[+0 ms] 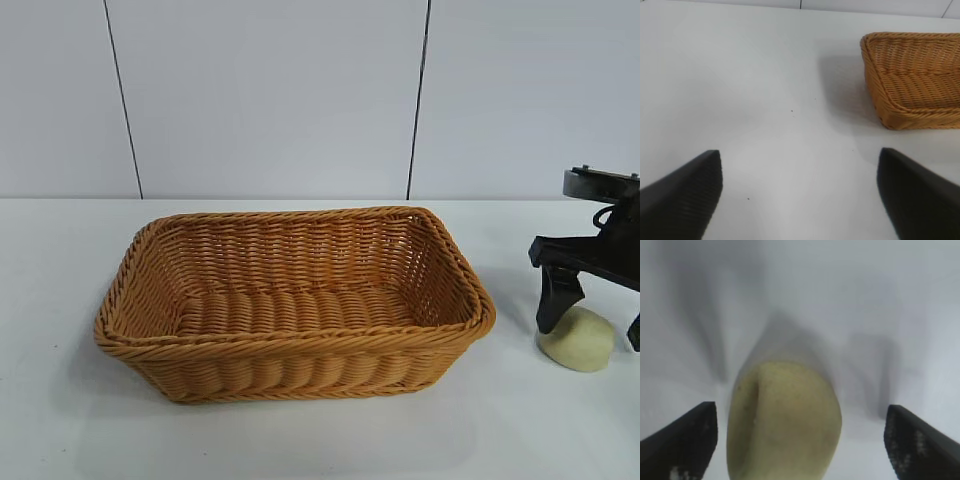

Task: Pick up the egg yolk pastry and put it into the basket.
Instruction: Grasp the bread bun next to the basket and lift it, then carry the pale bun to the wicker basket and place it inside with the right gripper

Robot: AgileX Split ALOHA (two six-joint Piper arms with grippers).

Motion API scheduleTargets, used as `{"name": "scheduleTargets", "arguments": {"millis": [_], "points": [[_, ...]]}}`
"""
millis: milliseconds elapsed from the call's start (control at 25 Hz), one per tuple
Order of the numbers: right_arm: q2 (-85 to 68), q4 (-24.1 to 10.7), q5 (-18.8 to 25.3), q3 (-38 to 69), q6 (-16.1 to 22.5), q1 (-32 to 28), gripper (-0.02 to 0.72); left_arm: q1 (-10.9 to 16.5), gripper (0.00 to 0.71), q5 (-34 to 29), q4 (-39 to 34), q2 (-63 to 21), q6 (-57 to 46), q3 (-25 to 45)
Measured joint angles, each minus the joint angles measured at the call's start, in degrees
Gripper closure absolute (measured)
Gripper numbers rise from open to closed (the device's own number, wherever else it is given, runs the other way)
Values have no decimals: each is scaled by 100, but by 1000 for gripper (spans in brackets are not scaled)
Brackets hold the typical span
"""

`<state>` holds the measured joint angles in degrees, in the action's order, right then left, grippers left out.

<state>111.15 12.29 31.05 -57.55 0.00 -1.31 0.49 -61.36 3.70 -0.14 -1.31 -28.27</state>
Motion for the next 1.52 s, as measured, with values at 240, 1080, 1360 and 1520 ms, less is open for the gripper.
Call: {"name": "scheduleTargets", "arguments": {"millis": [240, 1080, 1360, 1520], "points": [[0, 17, -11, 0, 0, 0, 524, 0, 100, 0, 0, 0, 0, 0], [-1092, 88, 2094, -2081, -44, 336, 615, 0, 100, 0, 0, 0, 0, 0], [-1080, 111, 1865, -2341, 376, 1666, 615, 0, 100, 0, 0, 0, 0, 0], [-844, 146, 1552, -2348, 628, 2471, 615, 0, 100, 11, 0, 0, 0, 0]]}}
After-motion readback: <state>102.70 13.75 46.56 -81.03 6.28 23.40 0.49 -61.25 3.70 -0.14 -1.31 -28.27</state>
